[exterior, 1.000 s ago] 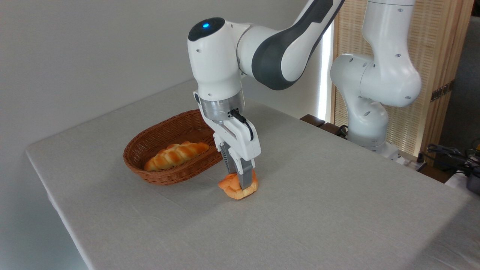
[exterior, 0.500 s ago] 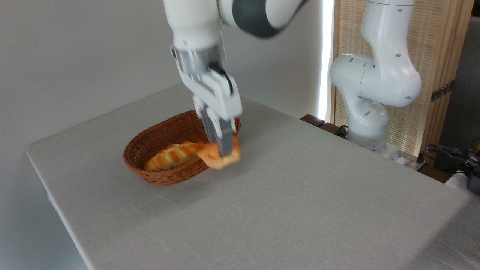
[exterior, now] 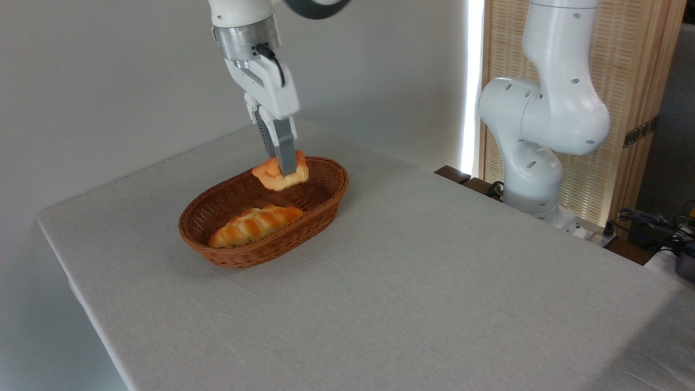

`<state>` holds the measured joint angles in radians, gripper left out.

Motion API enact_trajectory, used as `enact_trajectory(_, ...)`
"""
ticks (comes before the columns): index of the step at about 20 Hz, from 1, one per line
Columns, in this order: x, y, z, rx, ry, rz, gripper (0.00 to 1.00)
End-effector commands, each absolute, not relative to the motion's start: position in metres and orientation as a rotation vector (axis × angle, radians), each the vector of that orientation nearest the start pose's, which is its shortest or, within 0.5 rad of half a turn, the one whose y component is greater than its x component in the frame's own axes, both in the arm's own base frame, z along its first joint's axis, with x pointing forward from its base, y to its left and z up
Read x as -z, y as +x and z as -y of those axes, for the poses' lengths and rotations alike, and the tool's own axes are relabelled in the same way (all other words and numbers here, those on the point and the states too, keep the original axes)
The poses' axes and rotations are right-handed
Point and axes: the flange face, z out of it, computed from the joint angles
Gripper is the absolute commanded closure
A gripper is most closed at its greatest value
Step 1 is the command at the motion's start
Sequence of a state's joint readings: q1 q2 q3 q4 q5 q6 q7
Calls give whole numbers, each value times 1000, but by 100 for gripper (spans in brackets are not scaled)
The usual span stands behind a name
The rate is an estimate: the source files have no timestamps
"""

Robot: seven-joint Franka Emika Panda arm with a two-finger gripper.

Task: Put bread into the basket
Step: 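Lift the orange bun and carry it over the basket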

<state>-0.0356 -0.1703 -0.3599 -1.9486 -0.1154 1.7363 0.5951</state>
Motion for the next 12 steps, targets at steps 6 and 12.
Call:
enact_trajectory(6,-498,430,265,-164,-2787,-1537,15)
enact_trajectory(12,-481,426,271,-151,-2773,-1559,0)
